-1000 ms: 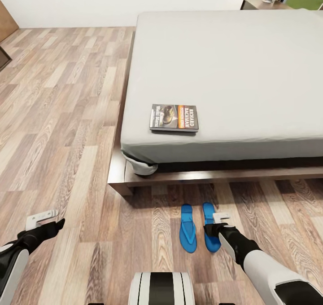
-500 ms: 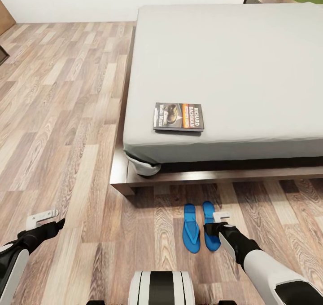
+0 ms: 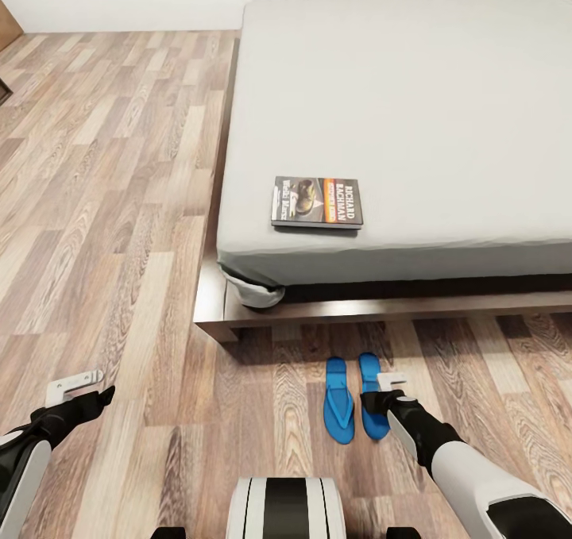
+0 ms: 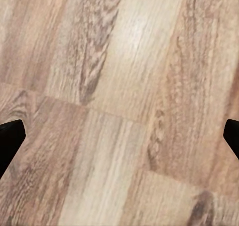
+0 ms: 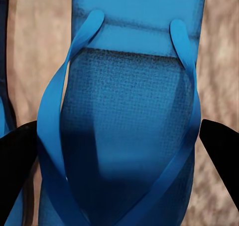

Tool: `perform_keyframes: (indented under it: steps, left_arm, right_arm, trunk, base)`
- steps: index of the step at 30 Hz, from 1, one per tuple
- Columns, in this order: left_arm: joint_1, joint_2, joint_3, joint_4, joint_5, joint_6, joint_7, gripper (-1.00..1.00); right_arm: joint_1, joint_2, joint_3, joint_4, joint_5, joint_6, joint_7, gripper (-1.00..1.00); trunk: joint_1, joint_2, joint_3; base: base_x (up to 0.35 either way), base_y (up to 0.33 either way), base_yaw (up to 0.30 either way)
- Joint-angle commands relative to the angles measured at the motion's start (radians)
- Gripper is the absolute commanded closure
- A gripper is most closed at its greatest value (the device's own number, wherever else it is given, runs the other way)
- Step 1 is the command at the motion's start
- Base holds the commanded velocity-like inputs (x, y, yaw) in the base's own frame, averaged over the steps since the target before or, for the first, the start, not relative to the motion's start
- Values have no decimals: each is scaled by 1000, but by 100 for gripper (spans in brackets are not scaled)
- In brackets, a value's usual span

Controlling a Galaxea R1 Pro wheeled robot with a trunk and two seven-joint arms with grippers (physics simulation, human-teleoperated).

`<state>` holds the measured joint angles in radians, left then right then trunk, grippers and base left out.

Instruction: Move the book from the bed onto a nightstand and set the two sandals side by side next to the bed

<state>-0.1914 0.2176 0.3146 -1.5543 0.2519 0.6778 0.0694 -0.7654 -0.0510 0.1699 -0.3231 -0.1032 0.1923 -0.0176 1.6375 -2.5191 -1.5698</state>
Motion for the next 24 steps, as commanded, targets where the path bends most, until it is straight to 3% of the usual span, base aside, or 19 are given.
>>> perform_keyframes:
  steps: [1,24]
  left_arm:
    - [0,0,0,-1,10,5,7,-100]
    - [0,0,0,-1,10,4,7,-100]
  right_arm:
    - [0,-1,8,-2,-10,5,-2,100]
    - [0,0,10,5,-11,41,-27,100]
  trunk:
    - [0,0,-1]
    - [1,-1,-12]
  base:
    - [0,0,0]
    - [0,0,0]
